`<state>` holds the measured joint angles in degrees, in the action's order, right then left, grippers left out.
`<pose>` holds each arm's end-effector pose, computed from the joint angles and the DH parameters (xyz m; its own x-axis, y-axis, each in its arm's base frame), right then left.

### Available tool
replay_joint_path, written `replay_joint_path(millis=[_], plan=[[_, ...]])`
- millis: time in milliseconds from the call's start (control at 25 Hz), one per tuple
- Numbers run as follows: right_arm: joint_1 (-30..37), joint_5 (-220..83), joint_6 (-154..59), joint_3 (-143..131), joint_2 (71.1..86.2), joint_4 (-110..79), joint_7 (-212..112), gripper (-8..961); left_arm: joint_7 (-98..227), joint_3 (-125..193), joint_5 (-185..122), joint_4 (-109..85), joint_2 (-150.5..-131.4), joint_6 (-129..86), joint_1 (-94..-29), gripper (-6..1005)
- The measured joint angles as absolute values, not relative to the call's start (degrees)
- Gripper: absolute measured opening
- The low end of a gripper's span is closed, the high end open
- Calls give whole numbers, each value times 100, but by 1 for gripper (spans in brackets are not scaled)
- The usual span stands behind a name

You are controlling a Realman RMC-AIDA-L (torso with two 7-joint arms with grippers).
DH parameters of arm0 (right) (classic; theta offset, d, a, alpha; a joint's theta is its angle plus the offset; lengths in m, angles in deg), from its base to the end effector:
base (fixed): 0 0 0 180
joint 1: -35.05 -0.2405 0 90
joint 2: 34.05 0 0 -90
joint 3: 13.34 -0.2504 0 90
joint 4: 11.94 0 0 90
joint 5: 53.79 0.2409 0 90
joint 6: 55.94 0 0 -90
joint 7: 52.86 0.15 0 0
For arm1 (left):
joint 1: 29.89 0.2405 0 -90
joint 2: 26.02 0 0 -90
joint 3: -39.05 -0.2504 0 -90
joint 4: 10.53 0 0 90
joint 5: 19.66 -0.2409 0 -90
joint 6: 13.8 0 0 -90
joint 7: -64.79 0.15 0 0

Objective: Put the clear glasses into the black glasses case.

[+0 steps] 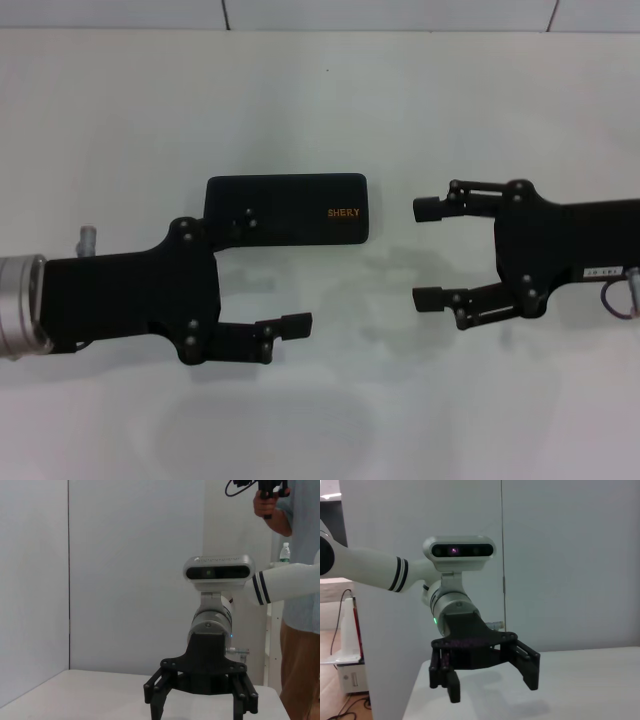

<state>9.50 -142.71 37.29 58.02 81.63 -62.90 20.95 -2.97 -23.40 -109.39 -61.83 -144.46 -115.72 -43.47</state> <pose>0.1930 0.3368 -0.0059 0.8418 0.0065 -0.5398 -0.0282 -0.9980 -0.0560 -0.2505 0.2802 0.0114 0.7705 0.0386 0.6362 0.1382 -0.9845 -0.1076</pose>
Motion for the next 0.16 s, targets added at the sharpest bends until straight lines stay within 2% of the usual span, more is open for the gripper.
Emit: replay_joint_path(millis=[40, 160], plan=[[970, -14266, 3736, 5805, 8169, -6276, 2094, 681, -297, -2342, -10941, -6175, -14451, -11574, -4323, 773], [1030, -14226, 3741, 5816, 8179, -6238, 2092, 681, -297, -2338, -10995, -6163, -14470, -11577, -4270, 876]])
